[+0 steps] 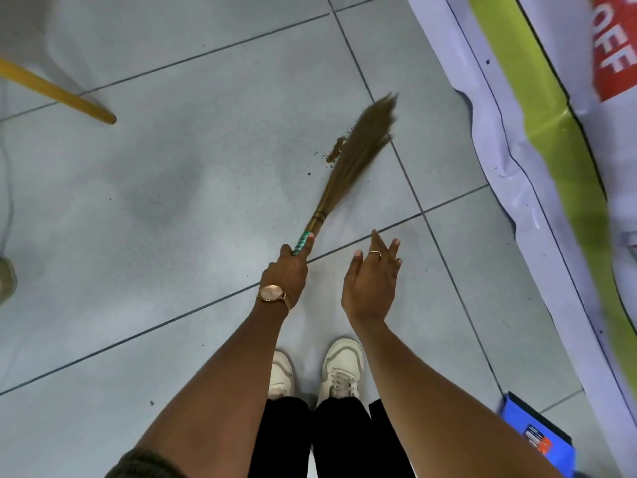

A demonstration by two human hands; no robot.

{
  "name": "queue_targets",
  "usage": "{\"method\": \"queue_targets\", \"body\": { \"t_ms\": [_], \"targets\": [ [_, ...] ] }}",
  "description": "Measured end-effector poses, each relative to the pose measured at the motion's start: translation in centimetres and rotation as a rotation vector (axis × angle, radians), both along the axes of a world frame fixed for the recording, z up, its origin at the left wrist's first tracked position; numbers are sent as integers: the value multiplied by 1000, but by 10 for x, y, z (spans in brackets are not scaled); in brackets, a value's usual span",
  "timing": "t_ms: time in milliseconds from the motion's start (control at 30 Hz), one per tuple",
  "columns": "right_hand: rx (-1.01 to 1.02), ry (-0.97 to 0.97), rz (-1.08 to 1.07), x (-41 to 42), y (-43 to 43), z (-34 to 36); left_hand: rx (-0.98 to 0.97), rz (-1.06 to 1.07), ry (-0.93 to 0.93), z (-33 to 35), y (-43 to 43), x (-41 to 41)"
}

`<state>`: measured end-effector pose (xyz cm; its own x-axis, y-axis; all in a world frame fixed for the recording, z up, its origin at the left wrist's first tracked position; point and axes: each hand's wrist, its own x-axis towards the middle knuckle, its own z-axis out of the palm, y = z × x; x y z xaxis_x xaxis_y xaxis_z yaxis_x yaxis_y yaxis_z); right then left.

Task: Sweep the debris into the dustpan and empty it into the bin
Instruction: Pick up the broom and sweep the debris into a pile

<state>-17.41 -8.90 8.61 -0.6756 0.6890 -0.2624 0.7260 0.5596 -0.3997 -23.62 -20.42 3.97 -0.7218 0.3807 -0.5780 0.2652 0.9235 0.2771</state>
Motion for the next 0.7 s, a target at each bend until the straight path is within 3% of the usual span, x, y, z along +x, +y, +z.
{"method": "queue_targets", "body": {
  "t_ms": [300,467,700],
  "targets": [
    [-32,11,7,2,-20,49,22,11,-10,68,-60,38],
    [-25,9,32,13,-32,77,-72,-136,-108,111,-94,90],
    [-62,-36,60,18,-49,63,-176,-184,-177,85,-135,96]
  ]
}}
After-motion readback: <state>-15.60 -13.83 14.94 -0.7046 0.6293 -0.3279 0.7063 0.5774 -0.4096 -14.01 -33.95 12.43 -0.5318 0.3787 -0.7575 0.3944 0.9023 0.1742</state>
